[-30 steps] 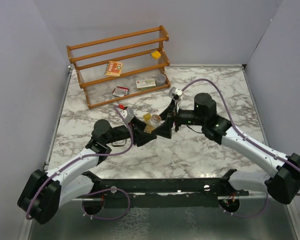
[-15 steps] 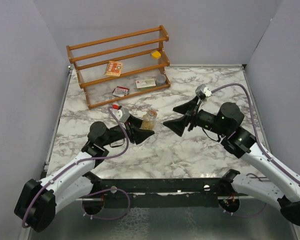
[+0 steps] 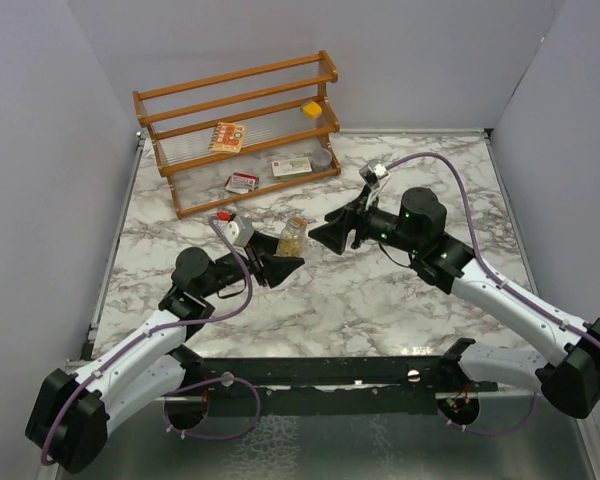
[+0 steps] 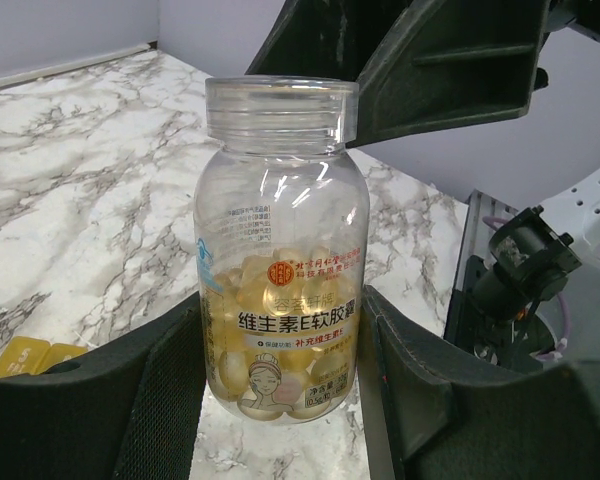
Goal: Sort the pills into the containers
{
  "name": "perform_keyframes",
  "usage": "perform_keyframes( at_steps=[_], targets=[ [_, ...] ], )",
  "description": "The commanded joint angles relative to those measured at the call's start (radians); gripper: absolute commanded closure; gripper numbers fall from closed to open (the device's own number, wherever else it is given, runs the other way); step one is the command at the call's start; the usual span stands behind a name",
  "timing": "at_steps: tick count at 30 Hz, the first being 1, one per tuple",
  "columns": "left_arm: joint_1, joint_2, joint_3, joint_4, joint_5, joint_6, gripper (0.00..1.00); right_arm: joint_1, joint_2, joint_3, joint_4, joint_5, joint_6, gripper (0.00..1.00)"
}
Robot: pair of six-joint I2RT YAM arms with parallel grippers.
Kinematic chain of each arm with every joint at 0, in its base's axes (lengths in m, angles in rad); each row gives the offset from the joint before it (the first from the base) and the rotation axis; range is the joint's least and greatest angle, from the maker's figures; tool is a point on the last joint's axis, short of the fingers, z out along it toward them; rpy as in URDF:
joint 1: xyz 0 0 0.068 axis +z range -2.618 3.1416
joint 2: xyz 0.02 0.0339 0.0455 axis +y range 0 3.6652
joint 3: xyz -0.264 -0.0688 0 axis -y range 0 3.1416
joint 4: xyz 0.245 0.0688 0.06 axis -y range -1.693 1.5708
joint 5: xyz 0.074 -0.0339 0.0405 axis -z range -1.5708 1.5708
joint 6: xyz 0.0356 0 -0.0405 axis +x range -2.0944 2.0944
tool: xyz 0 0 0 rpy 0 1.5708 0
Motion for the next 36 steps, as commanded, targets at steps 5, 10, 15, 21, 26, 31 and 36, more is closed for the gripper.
perform_keyframes(
  at_steps=[5,10,15,21,26,31,36],
  targets=[
    [-0.006,0.012,-0.013,-0.006,-0.050,0.032,1.00,0.003,0.012,-0.028,0.276,-0.147,0.104,0.34],
    [-0.005,0.032,-0.008,-0.007,-0.023,0.038,1.00,0.004,0.048,-0.038,0.329,-0.177,0.136,0.34],
    [-0.005,0.018,-0.004,-0.006,-0.002,0.044,1.00,0.005,0.100,-0.032,0.368,-0.184,0.140,0.34],
    [-0.007,0.008,0.004,0.005,0.032,0.034,1.00,0.013,0.133,-0.039,0.404,-0.155,0.130,0.35],
    [-0.009,0.014,0.006,0.008,0.020,0.034,1.00,0.021,0.162,-0.022,0.396,-0.145,0.119,0.44],
    [-0.009,0.016,0.008,0.008,0.013,0.034,1.00,0.032,0.180,-0.013,0.395,-0.149,0.119,0.48],
    [-0.009,0.015,0.012,0.009,0.007,0.034,1.00,0.044,0.184,-0.014,0.397,-0.145,0.118,0.53]
  ],
)
